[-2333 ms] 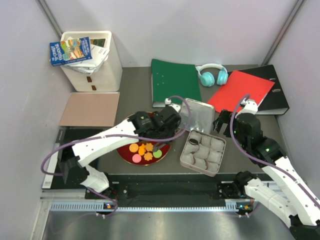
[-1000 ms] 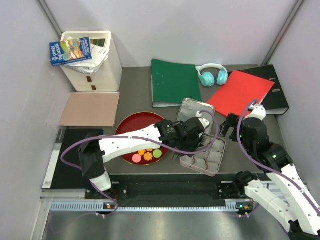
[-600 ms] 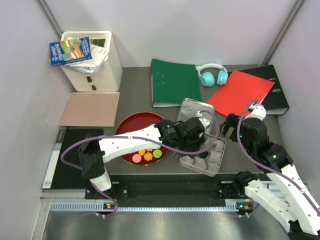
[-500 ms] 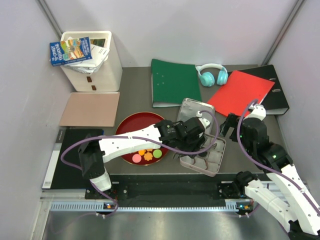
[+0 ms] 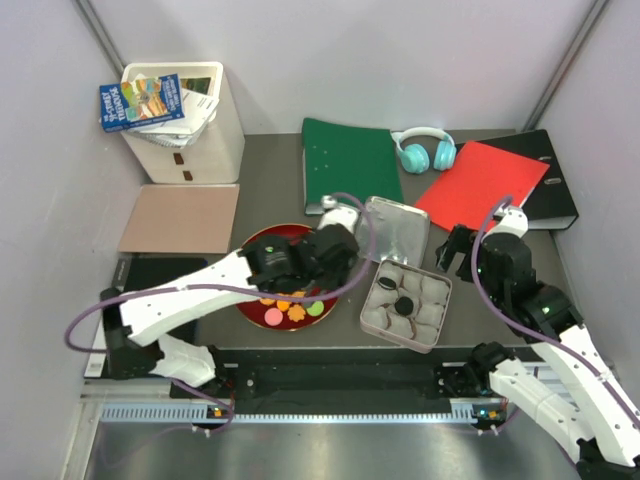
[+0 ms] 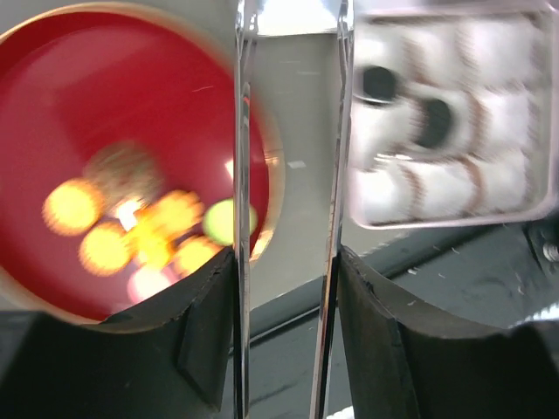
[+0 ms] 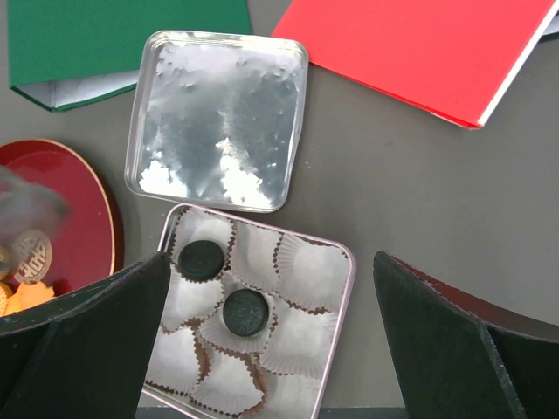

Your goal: Pack the cookies

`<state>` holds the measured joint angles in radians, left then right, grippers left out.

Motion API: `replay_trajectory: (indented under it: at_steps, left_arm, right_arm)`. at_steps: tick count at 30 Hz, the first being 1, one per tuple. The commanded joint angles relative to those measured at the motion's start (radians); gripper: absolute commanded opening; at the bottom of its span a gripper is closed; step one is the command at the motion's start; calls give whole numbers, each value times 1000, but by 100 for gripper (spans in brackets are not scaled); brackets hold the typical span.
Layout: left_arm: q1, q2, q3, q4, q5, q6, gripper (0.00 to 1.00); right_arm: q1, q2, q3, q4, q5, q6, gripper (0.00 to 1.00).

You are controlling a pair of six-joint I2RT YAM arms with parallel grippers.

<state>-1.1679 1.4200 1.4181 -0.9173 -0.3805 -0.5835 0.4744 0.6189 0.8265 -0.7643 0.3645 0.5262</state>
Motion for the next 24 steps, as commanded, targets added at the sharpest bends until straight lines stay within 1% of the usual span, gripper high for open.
replay_trajectory:
  at_steps: [1,4,6,10,13,18,24]
  left_arm:
    - [65,-90,-63,-230,-146,-182,51]
    - [92,-110,-116,-317,-147,-281,51]
    - [125,-107,-154,-366,-114,-349,52]
    - [134,-121,-220,-373,-43,-427,55]
    - [134,-139,-246,-355,5,-437,58]
    - [132,-136,-246,-302,34,-406,61]
    - [131,-92,-246,-246,61,-372,61]
  right_arm:
    - [-10,25,-6,83,-41,6,99]
    - [-10,38,-18,109,-62,12,99]
    - [-10,45,-23,117,-73,15,99]
    - [-8,51,-30,128,-87,15,99]
    - [-5,51,-36,129,-90,18,99]
    - [0,53,-44,132,-98,21,99]
    - [0,45,-36,114,-93,21,99]
